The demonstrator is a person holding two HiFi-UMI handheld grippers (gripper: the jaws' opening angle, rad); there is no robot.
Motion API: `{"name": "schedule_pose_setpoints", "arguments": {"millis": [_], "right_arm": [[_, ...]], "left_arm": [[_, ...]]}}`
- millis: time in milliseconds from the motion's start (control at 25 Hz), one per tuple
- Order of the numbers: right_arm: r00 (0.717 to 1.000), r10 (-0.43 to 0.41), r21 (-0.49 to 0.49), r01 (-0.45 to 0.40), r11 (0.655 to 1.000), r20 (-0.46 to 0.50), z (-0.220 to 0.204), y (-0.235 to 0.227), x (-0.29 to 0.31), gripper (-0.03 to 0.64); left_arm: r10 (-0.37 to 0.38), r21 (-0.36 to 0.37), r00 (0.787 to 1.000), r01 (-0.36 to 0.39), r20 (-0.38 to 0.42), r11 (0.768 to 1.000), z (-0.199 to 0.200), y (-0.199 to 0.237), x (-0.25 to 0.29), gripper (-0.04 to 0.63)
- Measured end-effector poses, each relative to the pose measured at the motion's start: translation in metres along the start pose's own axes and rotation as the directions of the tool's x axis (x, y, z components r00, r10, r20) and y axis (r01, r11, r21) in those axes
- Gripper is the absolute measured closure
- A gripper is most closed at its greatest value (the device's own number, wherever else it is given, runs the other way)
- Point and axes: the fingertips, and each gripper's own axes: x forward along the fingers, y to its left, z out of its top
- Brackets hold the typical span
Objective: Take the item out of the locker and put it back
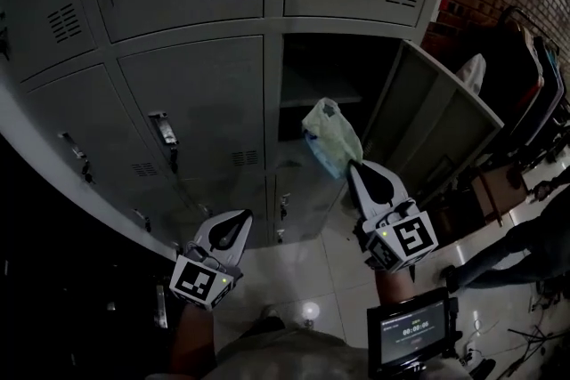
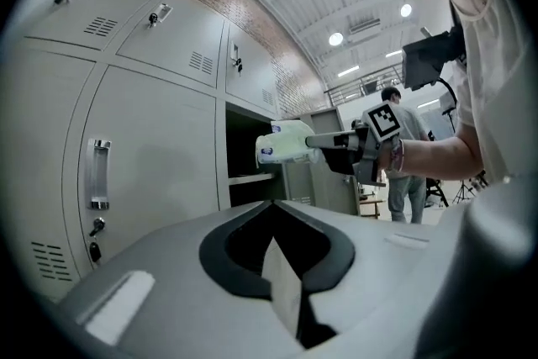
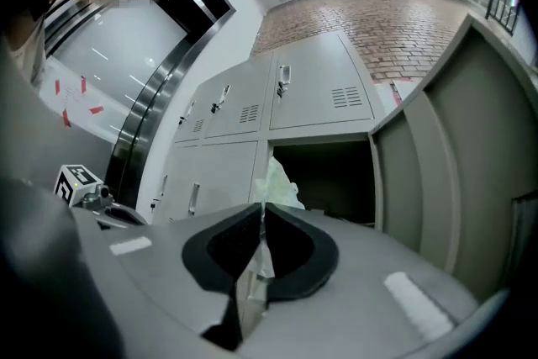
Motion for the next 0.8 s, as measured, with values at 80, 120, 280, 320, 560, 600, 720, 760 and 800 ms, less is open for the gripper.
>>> {"name": "schedule_pose_setpoints", "arguments": {"millis": [80,120,280,320,560,600,720,760,800], "right_arm": [[1.0,0.015,-0.008,-0.015,1.0,0.012,0.007,0.008,-0.017,0.609],[1.0,0.024,-0.01,-0.024,1.0,0.017,0.01,0.013,-0.027,0.609],[0.998,0.066,-0.003,-0.066,0.998,0.022,0.017,0.031,-0.074,0.609],[0.997,0.077,-0.003,-0.077,0.997,0.019,0.018,0.035,-0.088,0.609],[0.994,0.112,0.008,-0.112,0.994,-0.013,0.014,0.051,-0.169,0.609],[0.993,0.113,0.019,-0.112,0.993,-0.016,0.013,0.052,-0.181,0.609],[0.993,0.112,0.057,-0.111,0.992,-0.02,0.01,0.052,-0.208,0.609],[0.993,0.111,0.064,-0.109,0.992,-0.027,0.008,0.052,-0.216,0.609],[0.993,0.109,0.069,-0.106,0.992,-0.037,0.006,0.053,-0.222,0.609]], "left_arm": [[0.008,-0.018,1.0,-0.008,0.023,1.0,0.008,-0.014,-0.009,0.592],[0.013,-0.014,1.0,-0.013,0.025,1.0,0.01,-0.023,-0.014,0.592],[0.04,-0.002,0.999,-0.04,0.018,0.999,0.016,-0.066,-0.034,0.592],[0.045,-0.01,0.999,-0.045,0.02,0.999,0.018,-0.079,-0.039,0.592],[0.066,-0.029,0.997,-0.067,-0.036,0.997,0.002,-0.157,-0.069,0.592],[0.067,-0.033,0.997,-0.068,-0.04,0.997,0.001,-0.168,-0.073,0.592],[0.052,-0.028,0.998,-0.054,-0.045,0.998,0.001,-0.196,-0.083,0.592],[0.047,-0.026,0.998,-0.048,-0.045,0.999,0.004,-0.203,-0.085,0.592],[0.044,-0.025,0.998,-0.045,-0.045,0.999,0.006,-0.209,-0.087,0.591]]}}
